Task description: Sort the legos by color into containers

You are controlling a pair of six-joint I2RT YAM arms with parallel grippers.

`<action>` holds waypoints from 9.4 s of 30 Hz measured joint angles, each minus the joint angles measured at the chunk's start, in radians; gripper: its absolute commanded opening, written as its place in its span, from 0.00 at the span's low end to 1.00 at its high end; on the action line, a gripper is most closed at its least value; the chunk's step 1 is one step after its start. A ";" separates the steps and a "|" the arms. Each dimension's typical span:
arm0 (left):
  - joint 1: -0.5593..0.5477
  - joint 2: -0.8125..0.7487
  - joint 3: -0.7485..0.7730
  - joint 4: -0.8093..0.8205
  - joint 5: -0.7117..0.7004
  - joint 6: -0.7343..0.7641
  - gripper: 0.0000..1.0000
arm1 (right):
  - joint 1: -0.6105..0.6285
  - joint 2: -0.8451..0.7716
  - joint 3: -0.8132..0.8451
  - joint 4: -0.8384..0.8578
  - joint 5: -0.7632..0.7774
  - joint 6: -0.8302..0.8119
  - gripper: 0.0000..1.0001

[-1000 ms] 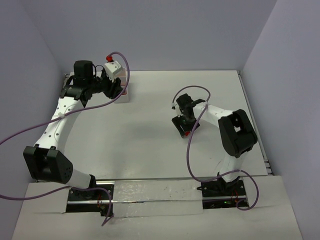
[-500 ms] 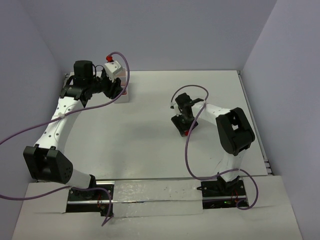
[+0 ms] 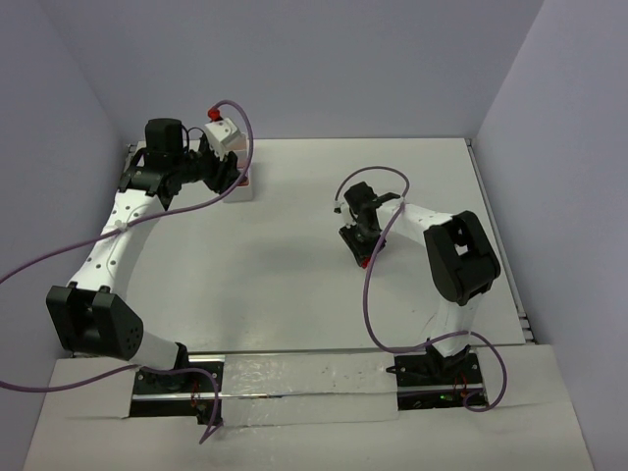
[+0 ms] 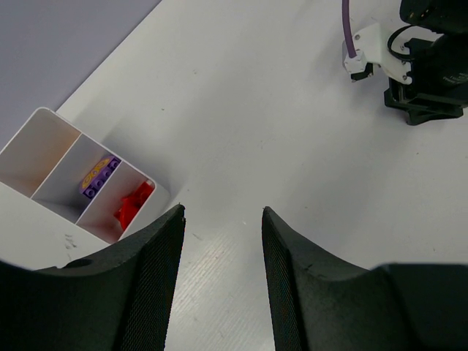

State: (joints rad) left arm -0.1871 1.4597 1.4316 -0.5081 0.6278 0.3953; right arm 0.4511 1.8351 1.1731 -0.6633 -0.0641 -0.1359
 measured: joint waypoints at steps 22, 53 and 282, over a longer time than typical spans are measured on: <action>-0.043 -0.082 -0.356 0.383 0.067 -0.631 0.62 | -0.044 -0.152 0.263 0.209 -0.338 0.866 0.00; -0.253 0.154 -0.199 0.522 -0.074 -0.912 0.65 | -0.011 -0.118 0.269 0.304 -0.418 1.340 0.00; -0.313 0.025 -0.200 0.429 0.238 -0.465 0.44 | -0.113 -0.063 -0.068 1.310 -1.289 1.687 0.00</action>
State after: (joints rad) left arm -0.5000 1.4850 1.2321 -0.0795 0.8663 -0.0698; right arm 0.3383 1.7721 1.1053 0.6462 -1.3533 1.5509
